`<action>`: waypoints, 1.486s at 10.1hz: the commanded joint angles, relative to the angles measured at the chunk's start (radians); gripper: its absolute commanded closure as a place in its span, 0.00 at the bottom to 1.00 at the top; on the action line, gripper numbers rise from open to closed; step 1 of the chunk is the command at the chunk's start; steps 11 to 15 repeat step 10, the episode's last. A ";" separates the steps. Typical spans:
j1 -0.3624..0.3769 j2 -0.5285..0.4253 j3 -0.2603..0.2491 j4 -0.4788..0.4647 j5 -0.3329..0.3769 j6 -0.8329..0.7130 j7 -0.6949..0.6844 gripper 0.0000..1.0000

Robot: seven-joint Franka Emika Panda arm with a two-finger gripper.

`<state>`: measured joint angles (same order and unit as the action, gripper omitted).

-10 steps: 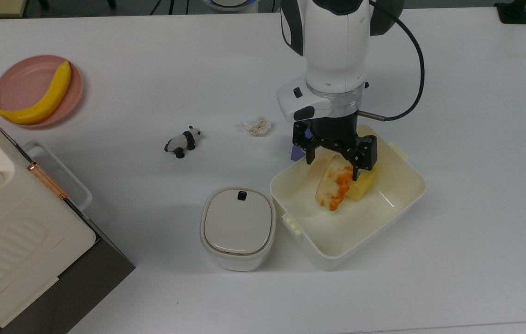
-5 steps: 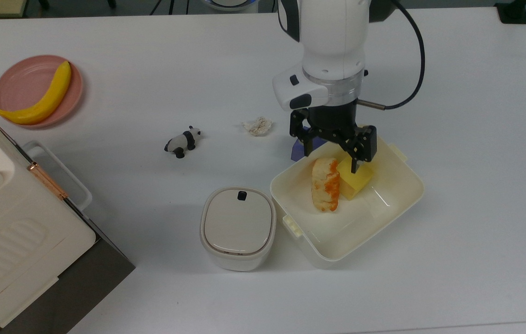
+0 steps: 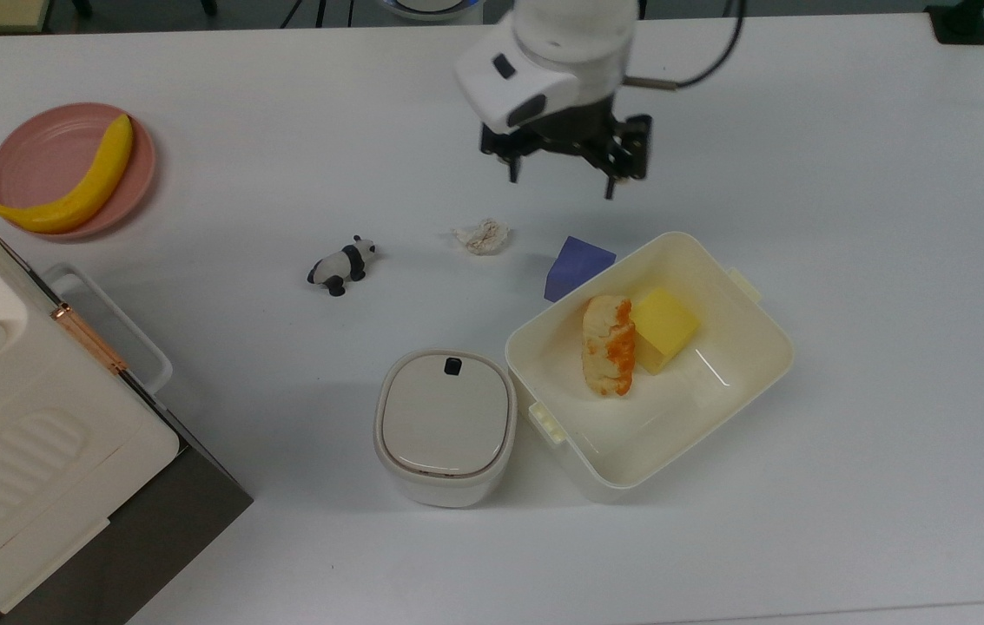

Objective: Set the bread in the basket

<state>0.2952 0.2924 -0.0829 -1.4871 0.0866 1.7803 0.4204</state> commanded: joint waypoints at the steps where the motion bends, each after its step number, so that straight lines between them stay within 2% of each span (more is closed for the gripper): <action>1: -0.080 -0.125 -0.001 -0.113 -0.014 -0.057 -0.246 0.00; 3: -0.149 -0.148 -0.003 -0.119 -0.022 -0.076 -0.319 0.00; 4: -0.207 -0.148 -0.001 -0.116 -0.024 -0.075 -0.424 0.00; 5: -0.243 -0.144 -0.001 -0.105 -0.022 -0.062 -0.449 0.00; 8: -0.243 -0.141 -0.001 -0.087 -0.034 -0.062 -0.303 0.00; 15: -0.240 -0.141 -0.001 -0.088 -0.044 -0.061 -0.302 0.00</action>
